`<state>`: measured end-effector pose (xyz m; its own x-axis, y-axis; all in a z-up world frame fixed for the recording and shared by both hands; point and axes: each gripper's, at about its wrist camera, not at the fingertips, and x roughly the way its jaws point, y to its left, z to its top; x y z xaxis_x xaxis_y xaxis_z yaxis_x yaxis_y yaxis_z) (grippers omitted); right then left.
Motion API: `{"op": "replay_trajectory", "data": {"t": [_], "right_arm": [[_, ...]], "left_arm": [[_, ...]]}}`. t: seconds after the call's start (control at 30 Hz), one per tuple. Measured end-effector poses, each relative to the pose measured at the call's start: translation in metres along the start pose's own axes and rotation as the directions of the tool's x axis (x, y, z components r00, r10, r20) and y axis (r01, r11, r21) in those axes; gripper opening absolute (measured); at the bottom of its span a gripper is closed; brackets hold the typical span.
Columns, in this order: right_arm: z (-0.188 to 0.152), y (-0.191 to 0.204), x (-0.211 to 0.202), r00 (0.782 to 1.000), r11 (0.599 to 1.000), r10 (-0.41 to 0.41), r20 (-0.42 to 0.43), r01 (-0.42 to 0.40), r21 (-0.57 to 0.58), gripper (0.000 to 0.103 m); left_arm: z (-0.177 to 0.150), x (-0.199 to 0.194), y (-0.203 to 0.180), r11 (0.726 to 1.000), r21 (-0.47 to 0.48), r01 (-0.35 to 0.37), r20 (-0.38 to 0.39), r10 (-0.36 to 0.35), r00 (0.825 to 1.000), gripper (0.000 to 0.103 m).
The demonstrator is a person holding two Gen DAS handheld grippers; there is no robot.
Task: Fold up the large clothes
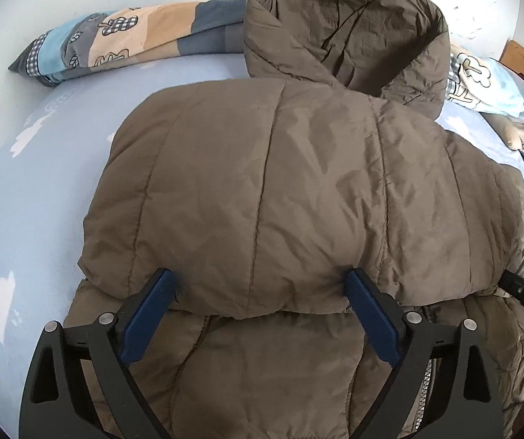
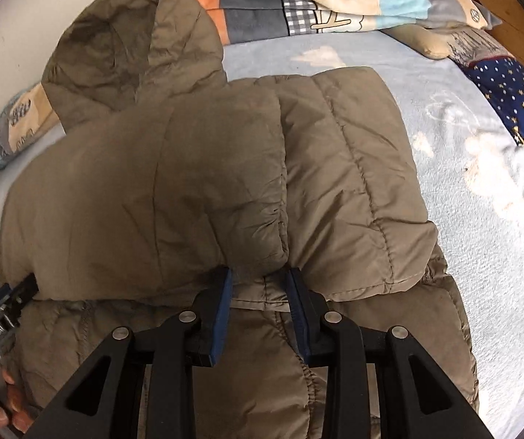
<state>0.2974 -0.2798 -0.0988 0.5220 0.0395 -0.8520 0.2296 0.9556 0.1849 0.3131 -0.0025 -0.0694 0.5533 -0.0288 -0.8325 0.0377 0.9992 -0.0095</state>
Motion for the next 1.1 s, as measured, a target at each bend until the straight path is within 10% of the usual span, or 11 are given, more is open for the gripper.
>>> {"op": "replay_trajectory", "data": {"t": [0.63,0.93,1.1], "right_arm": [[-0.035,0.046,-0.015,0.998,0.99,-0.068,-0.013,0.066,-0.127,0.036],[-0.049,0.049,-0.001,0.983,0.976,-0.15,0.11,0.165,-0.143,0.051],[-0.052,0.038,0.002,0.967,0.973,-0.206,0.152,0.219,-0.074,0.086]], "left_arm": [[-0.006,-0.006,0.001,1.0,-0.02,-0.01,0.019,0.011,1.0,0.096],[-0.017,0.005,-0.003,0.999,-0.007,-0.042,0.005,0.042,0.999,0.102],[-0.026,0.012,-0.011,0.995,0.045,-0.091,0.014,0.09,0.996,0.103]]}}
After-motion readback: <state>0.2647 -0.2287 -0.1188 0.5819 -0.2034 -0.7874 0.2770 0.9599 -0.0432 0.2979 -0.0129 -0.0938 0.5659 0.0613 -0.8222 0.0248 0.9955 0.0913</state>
